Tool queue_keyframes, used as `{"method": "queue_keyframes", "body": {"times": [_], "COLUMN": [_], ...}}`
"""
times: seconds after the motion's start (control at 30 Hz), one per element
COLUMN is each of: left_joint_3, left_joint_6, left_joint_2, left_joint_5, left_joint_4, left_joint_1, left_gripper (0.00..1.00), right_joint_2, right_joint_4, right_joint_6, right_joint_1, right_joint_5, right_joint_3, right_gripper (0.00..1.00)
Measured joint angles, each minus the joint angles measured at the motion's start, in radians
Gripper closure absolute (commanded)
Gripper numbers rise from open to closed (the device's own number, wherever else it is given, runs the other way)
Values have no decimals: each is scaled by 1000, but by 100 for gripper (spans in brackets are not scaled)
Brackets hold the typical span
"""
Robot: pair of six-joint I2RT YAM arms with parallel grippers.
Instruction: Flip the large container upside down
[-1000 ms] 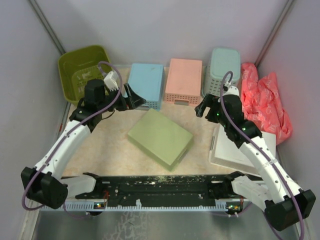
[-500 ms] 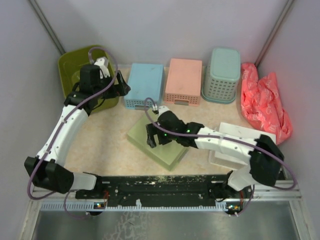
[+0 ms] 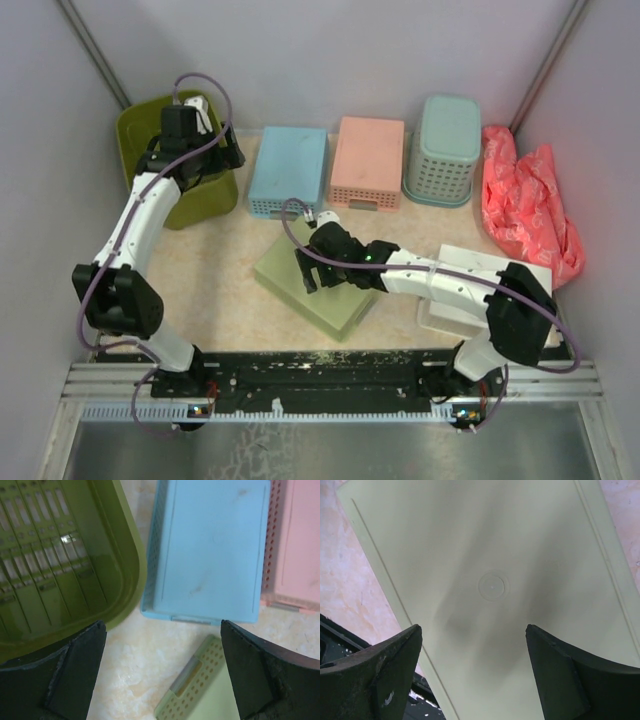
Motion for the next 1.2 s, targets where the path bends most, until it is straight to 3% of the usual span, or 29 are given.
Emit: {"method": "queue_keyframes", "body": {"times": [0.17, 0.37, 0.57, 0.83, 1.03, 1.2], "left_joint_3": [179, 221, 158, 4, -54, -23], "left_joint_6": [31, 56, 55, 58, 45, 23], "left_joint_2": [138, 233, 272, 207, 99, -13], "left_joint_5": [-40, -64, -56, -26, -16, -13], "left_joint_4": [-22, -24, -27, -24, -67, -109], "left_joint_1": [16, 22, 22, 22, 32, 54], "left_gripper": [1, 1, 0, 0, 0, 0], "right_joint_2": [51, 4, -149, -213, -214, -13], "right_joint_4": [-26, -82, -211, -346, -181, 40], "right_joint_6": [-5, 0, 25, 51, -14, -39], "right_joint_1": [0, 0, 0, 0, -2, -2], "right_joint_5": [9, 80, 135, 195, 152, 51], "right_joint_3": [56, -6, -109, -108, 23, 261], "right_gripper": [16, 15, 15, 15, 15, 15]}}
